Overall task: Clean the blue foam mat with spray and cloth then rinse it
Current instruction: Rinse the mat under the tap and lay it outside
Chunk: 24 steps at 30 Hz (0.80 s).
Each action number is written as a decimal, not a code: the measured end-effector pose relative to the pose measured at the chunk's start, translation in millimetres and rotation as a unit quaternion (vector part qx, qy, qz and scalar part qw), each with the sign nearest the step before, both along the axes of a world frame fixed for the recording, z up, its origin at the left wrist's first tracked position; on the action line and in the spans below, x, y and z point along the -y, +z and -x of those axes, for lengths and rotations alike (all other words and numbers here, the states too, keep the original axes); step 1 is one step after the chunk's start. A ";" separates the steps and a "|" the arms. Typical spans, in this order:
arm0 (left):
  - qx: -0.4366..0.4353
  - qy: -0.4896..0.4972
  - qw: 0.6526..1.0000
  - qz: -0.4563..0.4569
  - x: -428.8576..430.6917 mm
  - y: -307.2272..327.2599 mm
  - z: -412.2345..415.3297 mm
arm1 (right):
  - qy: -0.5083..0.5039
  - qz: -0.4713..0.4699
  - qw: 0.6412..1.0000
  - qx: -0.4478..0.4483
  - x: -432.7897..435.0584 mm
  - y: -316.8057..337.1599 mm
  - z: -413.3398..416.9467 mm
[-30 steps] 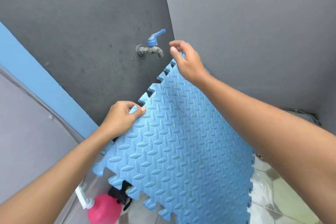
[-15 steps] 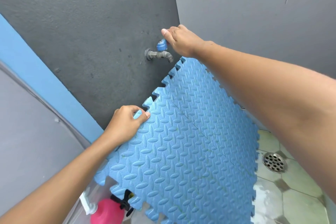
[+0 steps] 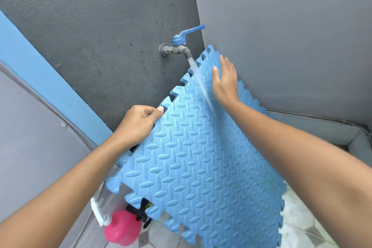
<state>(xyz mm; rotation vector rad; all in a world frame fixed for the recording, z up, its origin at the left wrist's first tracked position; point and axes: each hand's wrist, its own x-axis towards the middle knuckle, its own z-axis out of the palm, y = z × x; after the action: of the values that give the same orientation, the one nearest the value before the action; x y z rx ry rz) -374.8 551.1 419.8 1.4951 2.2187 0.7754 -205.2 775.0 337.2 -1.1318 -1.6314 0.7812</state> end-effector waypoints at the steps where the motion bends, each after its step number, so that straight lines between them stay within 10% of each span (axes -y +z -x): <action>1: 0.010 0.007 1.000 -0.001 -0.8 -0.7 0.1 | -0.006 0.063 0.998 0.017 5.4 -20.2 3.9; 6: 0.051 0.043 0.998 -0.013 -5.1 -6.3 3.9 | 0.050 0.113 0.992 0.022 77.2 -26.3 53.2; 13: 0.058 0.032 0.997 -0.034 -5.7 -17.0 10.7 | 0.225 -0.196 0.951 0.075 178.2 -52.9 28.9; 19: 0.061 0.034 0.997 -0.024 -7.0 -8.8 4.7 | 0.042 0.138 0.989 0.014 77.4 -80.0 2.6; 24: 0.078 0.052 0.995 -0.016 -11.0 -0.9 0.6 | 0.049 0.145 0.988 0.003 85.3 -24.1 41.4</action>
<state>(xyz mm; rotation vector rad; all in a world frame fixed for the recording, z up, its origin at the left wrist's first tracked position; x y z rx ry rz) -375.5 562.1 418.9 1.2937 2.1903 0.9323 -246.6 689.7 313.1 -1.2629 -1.6245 1.1083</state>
